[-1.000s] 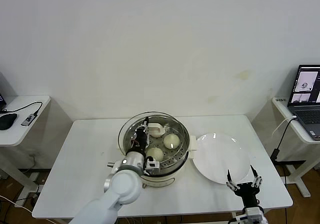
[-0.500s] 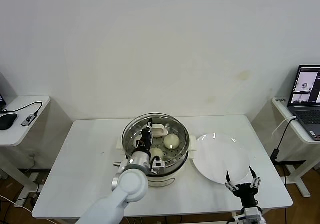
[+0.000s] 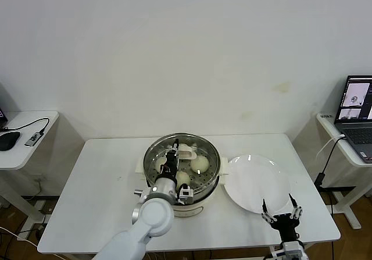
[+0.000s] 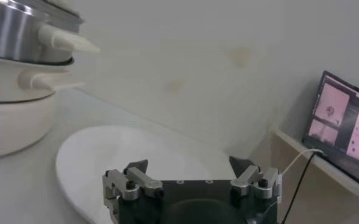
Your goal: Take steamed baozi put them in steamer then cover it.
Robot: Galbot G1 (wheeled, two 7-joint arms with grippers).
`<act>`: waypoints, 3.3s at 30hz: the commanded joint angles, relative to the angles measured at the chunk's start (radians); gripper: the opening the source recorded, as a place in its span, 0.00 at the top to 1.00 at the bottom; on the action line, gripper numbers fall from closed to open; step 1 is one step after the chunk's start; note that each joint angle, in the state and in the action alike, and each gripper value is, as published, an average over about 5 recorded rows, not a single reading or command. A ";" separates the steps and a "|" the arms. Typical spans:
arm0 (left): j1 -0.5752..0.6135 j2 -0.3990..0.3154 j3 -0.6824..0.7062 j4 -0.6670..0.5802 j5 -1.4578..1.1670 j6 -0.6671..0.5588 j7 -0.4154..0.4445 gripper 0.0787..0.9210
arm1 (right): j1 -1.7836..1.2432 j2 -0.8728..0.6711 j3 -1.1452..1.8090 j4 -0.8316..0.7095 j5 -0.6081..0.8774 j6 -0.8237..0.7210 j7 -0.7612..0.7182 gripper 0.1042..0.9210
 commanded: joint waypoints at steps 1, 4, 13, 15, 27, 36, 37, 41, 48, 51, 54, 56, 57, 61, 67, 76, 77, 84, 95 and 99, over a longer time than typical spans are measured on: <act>-0.005 -0.010 0.004 0.014 0.003 -0.003 -0.003 0.92 | 0.000 0.001 -0.001 -0.002 -0.002 0.001 -0.002 0.12; -0.006 -0.010 0.004 0.017 0.003 -0.003 -0.002 0.92 | 0.000 0.001 -0.001 -0.002 -0.003 0.001 -0.003 0.12; 0.005 -0.003 0.004 0.000 -0.007 -0.002 0.005 0.92 | 0.000 0.002 -0.004 -0.002 -0.008 0.000 -0.006 0.12; 0.005 -0.002 0.004 -0.003 -0.011 -0.002 0.007 0.92 | -0.001 0.003 -0.006 -0.002 -0.010 0.000 -0.006 0.12; 0.012 -0.008 0.000 -0.009 -0.030 -0.002 -0.013 0.91 | -0.002 0.004 -0.010 -0.001 -0.017 -0.002 -0.011 0.12; 0.073 0.027 -0.025 -0.087 -0.063 -0.003 -0.046 0.66 | -0.004 0.007 -0.013 -0.001 -0.023 -0.001 -0.011 0.12; 0.088 0.035 -0.030 -0.104 -0.071 -0.004 -0.051 0.63 | -0.004 0.008 -0.013 0.000 -0.024 -0.001 -0.011 0.12; 0.173 0.075 -0.067 -0.197 -0.138 -0.016 -0.084 0.49 | -0.007 0.009 -0.013 0.000 -0.027 0.000 -0.010 0.12; 0.353 0.163 -0.206 -0.421 -0.492 -0.064 -0.233 0.25 | -0.011 0.006 -0.008 -0.011 -0.017 0.016 -0.011 0.12; 0.469 0.189 -0.284 -0.493 -0.634 -0.114 -0.331 0.16 | -0.013 0.004 -0.011 -0.018 -0.010 0.030 -0.008 0.12; 0.604 0.176 -0.391 -0.506 -0.827 -0.225 -0.455 0.12 | -0.017 0.002 -0.023 -0.019 0.002 0.048 -0.007 0.12; 0.685 0.140 -0.491 -0.467 -1.006 -0.373 -0.495 0.12 | -0.022 -0.001 -0.038 -0.014 0.017 0.060 -0.008 0.12; 0.721 0.116 -0.544 -0.437 -1.089 -0.464 -0.501 0.12 | -0.025 -0.005 -0.047 -0.011 0.029 0.066 -0.010 0.12; 0.826 0.045 -0.698 -0.332 -1.330 -0.671 -0.506 0.12 | -0.054 -0.060 -0.098 0.005 0.123 0.083 -0.022 0.12; 0.967 0.037 -0.729 -0.289 -1.670 -0.684 -0.501 0.12 | -0.114 -0.153 -0.143 0.042 0.264 0.087 -0.024 0.12; 0.976 -0.012 -0.723 -0.163 -1.674 -0.747 -0.468 0.12 | -0.166 -0.162 -0.114 0.070 0.319 0.072 -0.038 0.12; 0.977 -0.014 -0.728 -0.157 -1.670 -0.750 -0.456 0.12 | -0.171 -0.160 -0.109 0.075 0.329 0.071 -0.044 0.12; 0.985 -0.009 -0.757 -0.135 -1.659 -0.753 -0.403 0.12 | -0.188 -0.155 -0.092 0.093 0.380 0.040 -0.067 0.12; 0.980 -0.002 -0.742 -0.130 -1.634 -0.747 -0.391 0.12 | -0.189 -0.142 -0.092 0.109 0.382 0.017 -0.053 0.12; 0.981 0.002 -0.740 -0.136 -1.634 -0.745 -0.380 0.12 | -0.194 -0.143 -0.091 0.108 0.378 0.009 -0.051 0.12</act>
